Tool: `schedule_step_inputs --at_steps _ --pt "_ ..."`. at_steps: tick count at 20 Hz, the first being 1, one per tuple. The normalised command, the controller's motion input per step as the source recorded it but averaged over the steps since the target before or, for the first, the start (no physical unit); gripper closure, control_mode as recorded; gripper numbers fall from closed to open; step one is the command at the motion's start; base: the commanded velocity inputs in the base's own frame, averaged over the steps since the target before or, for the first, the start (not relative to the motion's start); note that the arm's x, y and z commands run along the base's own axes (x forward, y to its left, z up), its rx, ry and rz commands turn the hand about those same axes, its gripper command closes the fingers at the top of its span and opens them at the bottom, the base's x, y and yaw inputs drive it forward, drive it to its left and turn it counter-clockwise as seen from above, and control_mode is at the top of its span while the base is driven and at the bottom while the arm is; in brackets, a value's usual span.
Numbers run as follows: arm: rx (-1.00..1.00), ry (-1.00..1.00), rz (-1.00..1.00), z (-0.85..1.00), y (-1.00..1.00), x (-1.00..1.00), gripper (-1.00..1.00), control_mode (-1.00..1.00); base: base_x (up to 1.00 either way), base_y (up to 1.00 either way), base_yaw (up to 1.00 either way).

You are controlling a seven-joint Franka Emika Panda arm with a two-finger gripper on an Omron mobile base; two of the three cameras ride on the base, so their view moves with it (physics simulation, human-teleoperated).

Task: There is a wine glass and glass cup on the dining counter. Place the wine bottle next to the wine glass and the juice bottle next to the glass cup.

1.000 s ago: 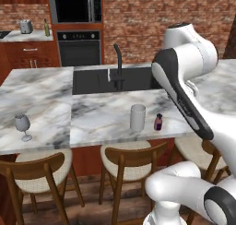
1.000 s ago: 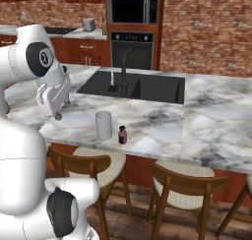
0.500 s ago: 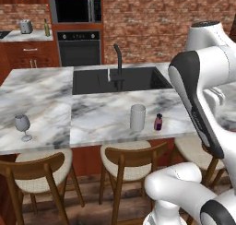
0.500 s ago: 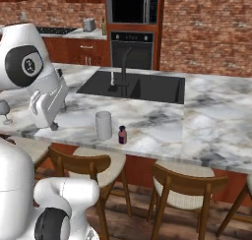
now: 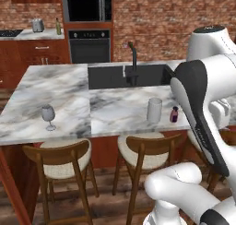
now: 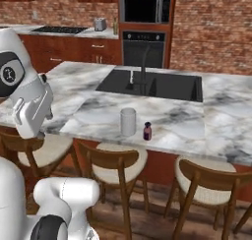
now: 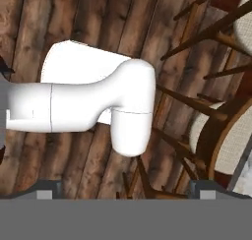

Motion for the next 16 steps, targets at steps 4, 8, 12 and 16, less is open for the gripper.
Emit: schedule_step_inputs --at_steps 4,8,12,16 --pt "0.0 0.0 0.0 0.0 0.0 0.0 -1.0 1.0 -0.07 1.0 0.16" --pt "0.0 0.0 0.0 0.0 0.0 0.0 -1.0 1.0 0.0 1.0 0.15" --pt "0.0 0.0 0.0 0.0 0.0 0.0 -1.0 1.0 0.0 1.0 0.14" --pt "0.0 0.0 0.0 0.0 0.0 0.0 -1.0 1.0 0.0 1.0 0.1"
